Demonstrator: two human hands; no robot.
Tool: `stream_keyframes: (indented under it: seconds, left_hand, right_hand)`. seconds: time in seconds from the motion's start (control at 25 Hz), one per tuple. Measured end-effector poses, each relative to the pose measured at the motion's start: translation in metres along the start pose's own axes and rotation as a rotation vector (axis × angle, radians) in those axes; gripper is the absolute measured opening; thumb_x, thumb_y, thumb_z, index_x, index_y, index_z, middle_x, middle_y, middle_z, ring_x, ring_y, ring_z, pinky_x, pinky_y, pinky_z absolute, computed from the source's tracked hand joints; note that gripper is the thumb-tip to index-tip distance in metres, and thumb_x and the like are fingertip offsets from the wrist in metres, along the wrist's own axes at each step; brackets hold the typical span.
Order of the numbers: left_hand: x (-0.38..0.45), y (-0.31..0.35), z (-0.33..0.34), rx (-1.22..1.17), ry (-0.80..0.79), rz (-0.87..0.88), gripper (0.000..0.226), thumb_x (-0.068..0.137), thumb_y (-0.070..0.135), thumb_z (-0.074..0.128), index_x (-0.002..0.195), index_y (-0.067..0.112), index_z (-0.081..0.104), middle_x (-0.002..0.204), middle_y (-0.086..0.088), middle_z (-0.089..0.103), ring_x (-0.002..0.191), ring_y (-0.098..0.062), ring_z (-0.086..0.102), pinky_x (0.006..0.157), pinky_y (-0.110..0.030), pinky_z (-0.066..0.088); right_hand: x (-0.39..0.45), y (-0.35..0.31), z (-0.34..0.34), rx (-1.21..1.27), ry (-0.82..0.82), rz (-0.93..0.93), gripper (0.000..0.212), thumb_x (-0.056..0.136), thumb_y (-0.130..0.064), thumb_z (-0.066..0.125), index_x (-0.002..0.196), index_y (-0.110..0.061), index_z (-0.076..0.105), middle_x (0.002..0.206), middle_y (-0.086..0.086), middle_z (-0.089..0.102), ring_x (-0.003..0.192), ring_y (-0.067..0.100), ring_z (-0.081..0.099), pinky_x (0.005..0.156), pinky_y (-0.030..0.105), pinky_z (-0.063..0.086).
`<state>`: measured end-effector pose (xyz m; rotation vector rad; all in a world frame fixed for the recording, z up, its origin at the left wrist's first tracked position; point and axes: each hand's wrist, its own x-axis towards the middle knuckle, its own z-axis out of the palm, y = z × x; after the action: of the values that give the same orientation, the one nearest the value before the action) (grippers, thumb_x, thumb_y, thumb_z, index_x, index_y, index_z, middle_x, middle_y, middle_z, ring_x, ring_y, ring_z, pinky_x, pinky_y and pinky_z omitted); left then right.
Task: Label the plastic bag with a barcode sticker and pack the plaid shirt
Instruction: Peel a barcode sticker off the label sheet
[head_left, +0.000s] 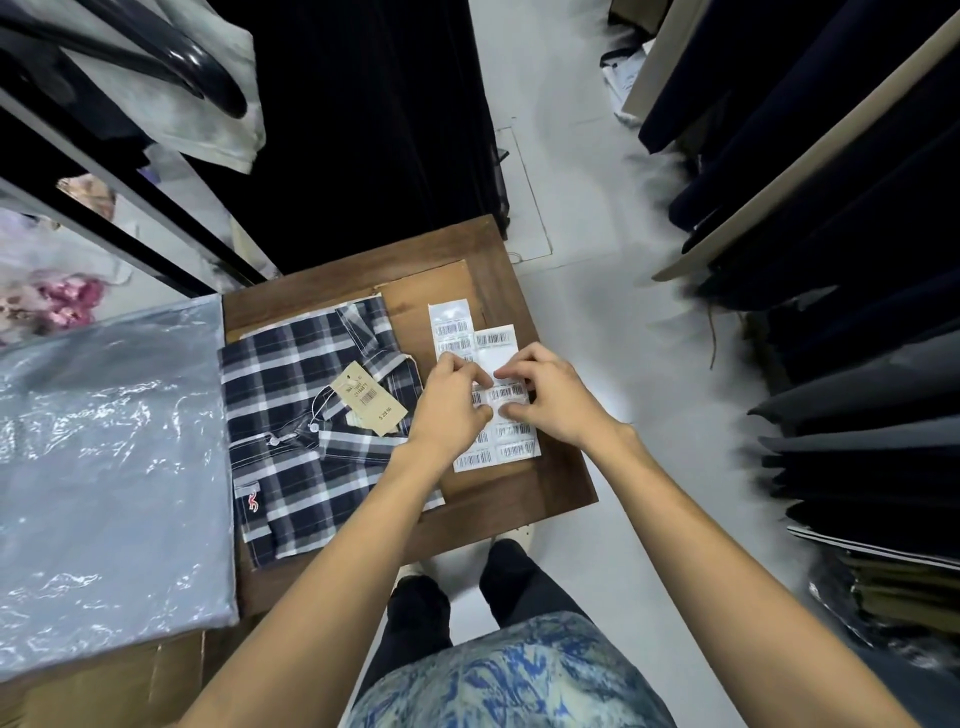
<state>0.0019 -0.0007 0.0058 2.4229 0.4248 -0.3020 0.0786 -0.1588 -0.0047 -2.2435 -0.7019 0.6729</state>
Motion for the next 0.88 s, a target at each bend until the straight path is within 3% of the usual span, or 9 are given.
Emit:
stream_keyframes:
  seconds: [0.16,0.28,0.48,0.6,0.72,0.88]
  left_hand:
    - [-0.0004,0.0004,0.0003,-0.019,0.006,-0.002,0.021,0.081,0.007,0.074,0.098,0.017,0.067,0.110,0.000,0.047,0.103,-0.017,0.055,0.089,-0.025,0.043]
    - [0.0001,-0.0013,0.0022,-0.008,0.012,0.005,0.028,0.082,0.009,0.075,0.108,0.015,0.066,0.113,0.000,0.048,0.106,-0.019,0.055,0.091,-0.028,0.045]
    - [0.0012,-0.0033,0.0021,-0.016,0.033,0.009,0.034,0.083,0.015,0.078,0.115,0.012,0.067,0.114,0.001,0.050,0.103,-0.015,0.055,0.092,-0.026,0.046]
    - [0.0030,-0.0041,0.0005,-0.039,0.055,0.006,0.029,0.084,0.011,0.077,0.113,0.011,0.070,0.108,0.005,0.050,0.096,-0.010,0.054,0.088,-0.020,0.042]
    - [0.0051,-0.0048,-0.0019,-0.036,0.068,-0.005,0.023,0.087,0.005,0.072,0.109,0.012,0.072,0.105,0.006,0.051,0.093,-0.010,0.054,0.086,-0.019,0.041]
    - [0.0086,-0.0054,-0.0071,-0.059,0.049,-0.017,0.022,0.085,0.005,0.072,0.106,0.013,0.073,0.105,0.004,0.052,0.088,-0.011,0.055,0.081,-0.014,0.039]
  right_hand:
    - [0.0017,0.0016,-0.0029,-0.037,-0.028,-0.021,0.038,0.077,-0.018,0.085,0.113,-0.013,0.075,0.109,0.000,0.053,0.095,0.007,0.052,0.080,0.001,0.034]
    - [0.0015,0.0019,-0.0042,-0.024,-0.031,-0.028,0.037,0.077,-0.019,0.086,0.112,-0.014,0.075,0.109,-0.002,0.053,0.095,0.007,0.054,0.086,0.013,0.041]
    - [0.0018,0.0038,-0.0042,-0.046,-0.043,-0.058,0.033,0.078,-0.022,0.086,0.109,-0.018,0.075,0.109,-0.004,0.053,0.092,0.005,0.053,0.081,0.007,0.037]
    - [0.0048,0.0029,-0.0080,-0.057,-0.068,-0.073,0.029,0.076,-0.023,0.087,0.102,-0.019,0.074,0.108,-0.003,0.053,0.088,0.004,0.052,0.081,0.014,0.042]
    - [0.0077,0.0027,-0.0091,-0.079,-0.099,-0.093,0.038,0.077,-0.022,0.087,0.112,-0.018,0.073,0.107,-0.004,0.050,0.089,0.006,0.051,0.079,0.011,0.038]
    - [0.0084,0.0022,-0.0105,-0.136,-0.110,-0.127,0.039,0.079,-0.028,0.085,0.116,-0.016,0.074,0.107,-0.004,0.052,0.092,0.009,0.051,0.083,0.021,0.041]
